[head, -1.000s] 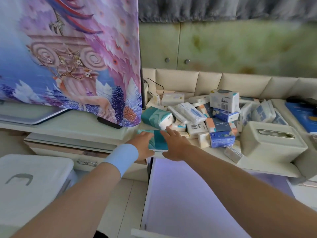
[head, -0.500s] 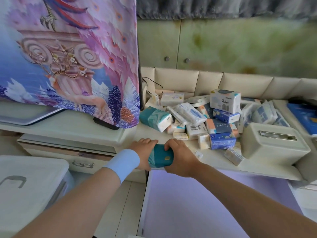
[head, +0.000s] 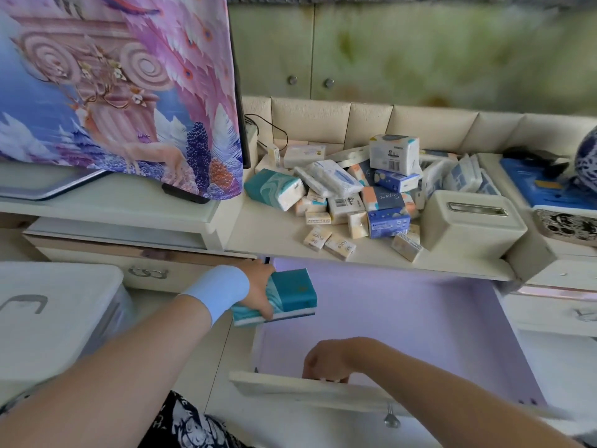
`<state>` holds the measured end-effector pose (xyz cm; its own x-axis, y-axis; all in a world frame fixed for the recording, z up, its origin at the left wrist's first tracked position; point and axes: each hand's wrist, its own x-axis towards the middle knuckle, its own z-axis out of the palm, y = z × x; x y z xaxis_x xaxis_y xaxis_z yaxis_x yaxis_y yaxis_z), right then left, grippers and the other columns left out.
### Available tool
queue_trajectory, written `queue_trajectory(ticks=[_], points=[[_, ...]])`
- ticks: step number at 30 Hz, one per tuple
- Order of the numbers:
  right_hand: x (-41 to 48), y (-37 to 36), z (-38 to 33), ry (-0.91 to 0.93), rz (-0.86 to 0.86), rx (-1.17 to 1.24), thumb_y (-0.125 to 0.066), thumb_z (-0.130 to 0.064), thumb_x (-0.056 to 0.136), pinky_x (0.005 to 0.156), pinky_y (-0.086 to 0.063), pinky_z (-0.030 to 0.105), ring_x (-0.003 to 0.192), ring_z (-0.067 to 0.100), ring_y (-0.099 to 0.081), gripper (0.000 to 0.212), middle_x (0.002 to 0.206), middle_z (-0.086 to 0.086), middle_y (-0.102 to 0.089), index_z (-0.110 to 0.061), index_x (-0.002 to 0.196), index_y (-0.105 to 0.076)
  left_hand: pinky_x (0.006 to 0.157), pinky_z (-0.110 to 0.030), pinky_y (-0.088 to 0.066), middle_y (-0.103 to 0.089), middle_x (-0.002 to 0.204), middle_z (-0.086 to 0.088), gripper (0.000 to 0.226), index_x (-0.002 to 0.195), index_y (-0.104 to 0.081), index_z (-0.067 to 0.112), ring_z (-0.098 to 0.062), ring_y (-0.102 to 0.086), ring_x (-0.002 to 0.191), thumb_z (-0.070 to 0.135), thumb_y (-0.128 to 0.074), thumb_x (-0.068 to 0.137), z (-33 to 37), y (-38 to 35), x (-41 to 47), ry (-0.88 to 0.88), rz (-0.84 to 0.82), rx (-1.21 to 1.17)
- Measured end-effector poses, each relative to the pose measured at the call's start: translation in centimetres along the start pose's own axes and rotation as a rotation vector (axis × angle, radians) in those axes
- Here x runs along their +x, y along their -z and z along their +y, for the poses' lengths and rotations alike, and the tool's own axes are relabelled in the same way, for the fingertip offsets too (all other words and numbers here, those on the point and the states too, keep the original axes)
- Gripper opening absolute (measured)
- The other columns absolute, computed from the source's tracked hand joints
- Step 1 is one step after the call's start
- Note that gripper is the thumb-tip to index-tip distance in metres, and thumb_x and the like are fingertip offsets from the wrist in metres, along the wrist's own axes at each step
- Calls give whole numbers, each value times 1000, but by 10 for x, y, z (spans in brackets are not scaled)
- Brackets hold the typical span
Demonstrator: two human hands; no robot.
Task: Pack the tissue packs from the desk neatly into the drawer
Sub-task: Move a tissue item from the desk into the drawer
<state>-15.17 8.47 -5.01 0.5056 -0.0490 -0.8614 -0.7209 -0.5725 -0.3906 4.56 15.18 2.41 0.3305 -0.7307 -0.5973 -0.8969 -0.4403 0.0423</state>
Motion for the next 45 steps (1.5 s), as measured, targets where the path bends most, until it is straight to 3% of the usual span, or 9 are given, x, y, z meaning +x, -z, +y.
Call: queue_trajectory(ticks=[6, 9, 13, 16, 23, 31, 35, 38, 45], points=[[-2, -7, 3, -4, -217, 70, -53, -9, 95, 98, -52, 43, 103, 21, -61, 38, 123, 9, -65, -15, 132, -62, 89, -37, -54, -58, 119, 6, 86, 137, -43, 29, -17, -61, 101, 68, -70, 65, 3, -12, -5, 46, -71, -243], [4, -5, 2, -3, -226, 181, -54, -12, 96, 85, -56, 44, 98, 30, -63, 50, 111, 8, -66, -15, 145, -44, 94, -35, -48, -54, 131, 4, 89, 146, -31, 34, -20, -58, 109, 72, -63, 72, 4, -14, -3, 69, -91, -356], [4, 26, 0, 162, 156, 912, -47, -21, 95, 80, -58, 45, 94, 33, -70, 44, 116, 13, -65, -15, 139, -42, 98, -38, -48, -54, 135, 0, 97, 147, -23, 38, -23, -60, 110, 72, -63, 65, 6, -21, 4, 75, -116, -510], [-2, 47, -5, 235, 202, 1241, -45, -41, 97, 86, -56, 53, 103, 37, -68, 38, 122, 20, -62, -16, 124, -55, 95, -41, -52, -59, 125, -3, 99, 143, -24, 36, -23, -64, 104, 72, -66, 60, 9, -27, 11, 94, -133, -563], [29, 53, -5, 18, 308, 889, -63, -57, 85, 84, -59, 48, 97, 31, -69, 59, 111, 11, -67, -18, 128, -52, 92, -37, -56, -57, 133, 0, 69, 145, -42, 19, -16, -64, 111, 45, -67, 87, 16, -24, 20, 26, -334, -569], [69, 58, -18, -100, 461, 962, -61, -44, 94, 84, -59, 46, 95, 30, -66, 50, 104, 14, -65, -5, 123, -49, 82, -32, -49, -58, 126, 1, 40, 135, -52, 29, -21, -59, 102, 29, -51, 94, 10, -25, 38, -109, 31, -118], [81, 58, -28, 22, 525, 1175, -67, -20, 93, 70, -59, 40, 103, 32, -63, 68, 120, 15, -56, -14, 148, -28, 87, -36, -48, -48, 131, 1, 53, 138, -46, 29, -22, -51, 116, 37, -62, 88, -1, -40, 48, -176, 69, 10], [83, 54, -26, 18, 543, 1171, -58, -2, 91, 73, -58, 41, 98, 29, -64, 57, 117, 17, -61, -17, 142, -37, 97, -38, -46, -35, 140, 2, 73, 146, -37, 27, -20, -37, 128, 43, -69, 82, -10, -46, 51, -203, 67, 87], [49, 84, -19, -9, 758, 157, -43, -17, 98, 87, -49, 29, 112, 22, -60, 44, 129, 2, -62, -28, 140, -50, 85, -32, -48, -55, 130, 3, 51, 135, -50, 28, -20, -55, 109, 46, -58, 88, -9, -6, 57, -127, 7, -79]])
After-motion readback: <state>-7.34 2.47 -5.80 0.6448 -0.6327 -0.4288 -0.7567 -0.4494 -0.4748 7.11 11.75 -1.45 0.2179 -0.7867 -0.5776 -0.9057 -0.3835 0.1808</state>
